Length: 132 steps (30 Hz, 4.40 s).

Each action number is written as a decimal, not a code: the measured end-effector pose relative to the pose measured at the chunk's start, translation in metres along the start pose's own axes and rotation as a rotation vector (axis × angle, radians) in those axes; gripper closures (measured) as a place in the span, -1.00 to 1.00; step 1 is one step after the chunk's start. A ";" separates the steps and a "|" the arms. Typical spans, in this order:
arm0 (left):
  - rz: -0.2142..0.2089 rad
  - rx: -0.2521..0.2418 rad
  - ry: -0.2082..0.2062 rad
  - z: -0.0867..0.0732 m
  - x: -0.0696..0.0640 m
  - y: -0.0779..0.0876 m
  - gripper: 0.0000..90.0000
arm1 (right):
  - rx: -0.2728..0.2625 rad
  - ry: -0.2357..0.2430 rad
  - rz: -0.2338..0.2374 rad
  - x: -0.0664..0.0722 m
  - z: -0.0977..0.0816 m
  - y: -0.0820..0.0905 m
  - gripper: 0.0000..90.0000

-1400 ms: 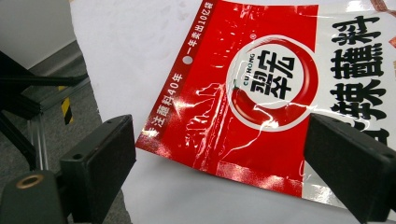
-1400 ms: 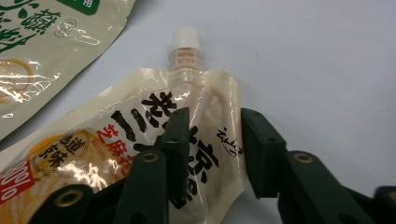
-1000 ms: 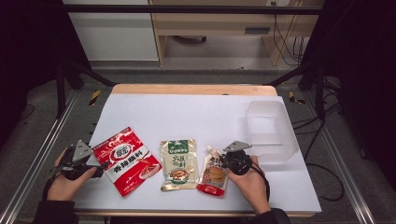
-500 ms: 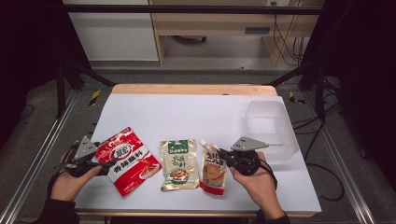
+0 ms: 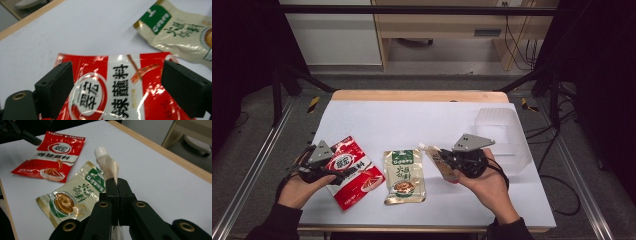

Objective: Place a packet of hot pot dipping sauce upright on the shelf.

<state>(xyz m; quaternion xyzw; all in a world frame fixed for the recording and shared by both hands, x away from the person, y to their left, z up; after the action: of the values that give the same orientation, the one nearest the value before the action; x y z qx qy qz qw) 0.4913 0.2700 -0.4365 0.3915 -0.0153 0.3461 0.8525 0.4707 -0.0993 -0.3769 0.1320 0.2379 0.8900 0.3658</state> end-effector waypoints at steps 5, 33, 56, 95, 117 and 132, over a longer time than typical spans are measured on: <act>-0.078 -0.010 -0.060 0.030 -0.012 -0.005 -0.75 | -0.021 0.027 0.031 0.005 0.019 -0.001 0.99; -0.307 -0.119 -0.226 0.128 -0.034 -0.012 0.06 | -0.025 0.103 0.194 0.060 0.052 -0.049 0.99; -0.352 -0.119 -0.264 0.147 -0.039 0.004 0.61 | -0.013 0.140 0.186 0.053 0.050 -0.049 0.95; -0.409 -0.035 -0.403 0.160 -0.049 0.006 0.62 | 0.386 0.504 0.250 0.060 0.070 -0.061 0.24; -0.410 -0.096 -0.348 0.155 -0.049 -0.001 0.30 | 0.446 0.490 0.245 0.058 0.073 -0.054 0.99; -0.312 -0.129 -0.236 0.130 -0.039 -0.002 -0.62 | 0.451 0.492 0.180 0.021 0.083 -0.029 0.99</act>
<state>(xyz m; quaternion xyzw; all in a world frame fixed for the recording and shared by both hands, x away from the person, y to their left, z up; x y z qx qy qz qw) 0.4945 0.1589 -0.3593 0.3715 -0.0767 0.1599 0.9113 0.5068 -0.0390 -0.3204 0.0116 0.4973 0.8488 0.1793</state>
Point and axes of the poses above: each handheld gripper's, and its own axes: y roughly backward along the jaws, z roughly out of its top, x roughly to its left, the point moved 5 cm from there along -y, roughly forward along the jaws, and after that the axes turned 9 degrees about -y, right-handed, at the moved point
